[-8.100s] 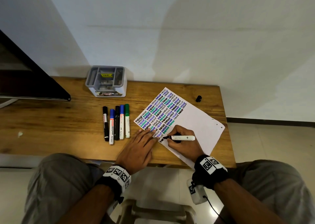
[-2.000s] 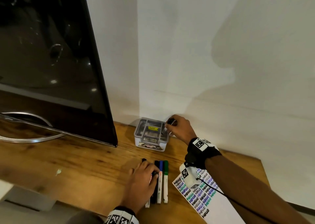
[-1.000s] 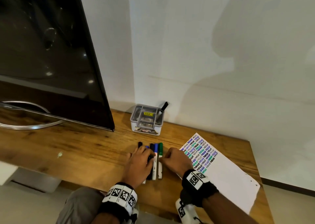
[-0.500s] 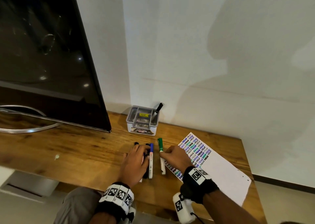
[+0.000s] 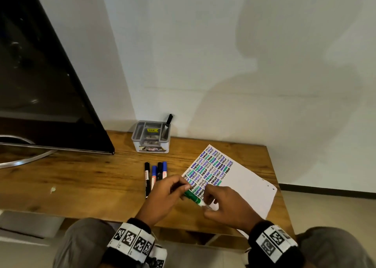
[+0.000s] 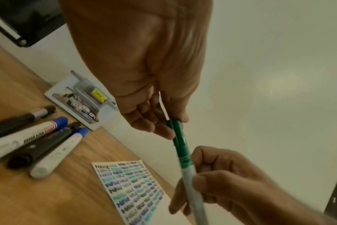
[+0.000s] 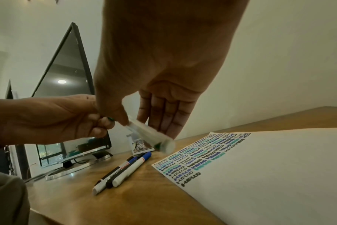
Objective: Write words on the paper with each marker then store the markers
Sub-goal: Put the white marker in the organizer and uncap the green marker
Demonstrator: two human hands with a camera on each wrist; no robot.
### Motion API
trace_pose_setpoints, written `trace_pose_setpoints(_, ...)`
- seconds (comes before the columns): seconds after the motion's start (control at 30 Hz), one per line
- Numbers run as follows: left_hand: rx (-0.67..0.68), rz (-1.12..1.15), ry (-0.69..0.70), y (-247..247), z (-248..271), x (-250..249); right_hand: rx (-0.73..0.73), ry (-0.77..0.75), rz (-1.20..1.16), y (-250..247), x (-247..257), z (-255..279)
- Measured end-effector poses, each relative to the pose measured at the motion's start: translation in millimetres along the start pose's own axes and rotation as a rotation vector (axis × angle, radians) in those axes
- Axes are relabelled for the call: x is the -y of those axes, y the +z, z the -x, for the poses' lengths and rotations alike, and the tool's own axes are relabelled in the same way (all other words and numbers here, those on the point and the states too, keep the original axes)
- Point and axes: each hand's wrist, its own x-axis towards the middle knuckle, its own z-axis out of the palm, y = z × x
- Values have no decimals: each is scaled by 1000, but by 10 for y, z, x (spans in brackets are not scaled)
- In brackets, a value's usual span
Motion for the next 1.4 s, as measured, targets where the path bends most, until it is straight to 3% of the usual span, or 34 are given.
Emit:
trace_pose_setpoints(0.2,-67,122,1,152,92,-24,-103,-78,-162,28,36,70)
trace_pose_setpoints(0.53,-33,-58,79,245,191,119,-132,-146,53,152,45,113)
trace_pose_setpoints(0.93,-110,7,170,197,229,120,-152,-157,162,162,64,82)
trace_pose_setpoints(1.1,-152,80,71,226,187,166,-105,-2,-54,144,45,54)
trace_pose_setpoints(1.2,-189,131,-10,211,178,202,-150,70,-173,122,-58,23)
trace_pose_setpoints(1.4,-153,131,-18,245,142,223,-186,141,-655,177,-46,-33)
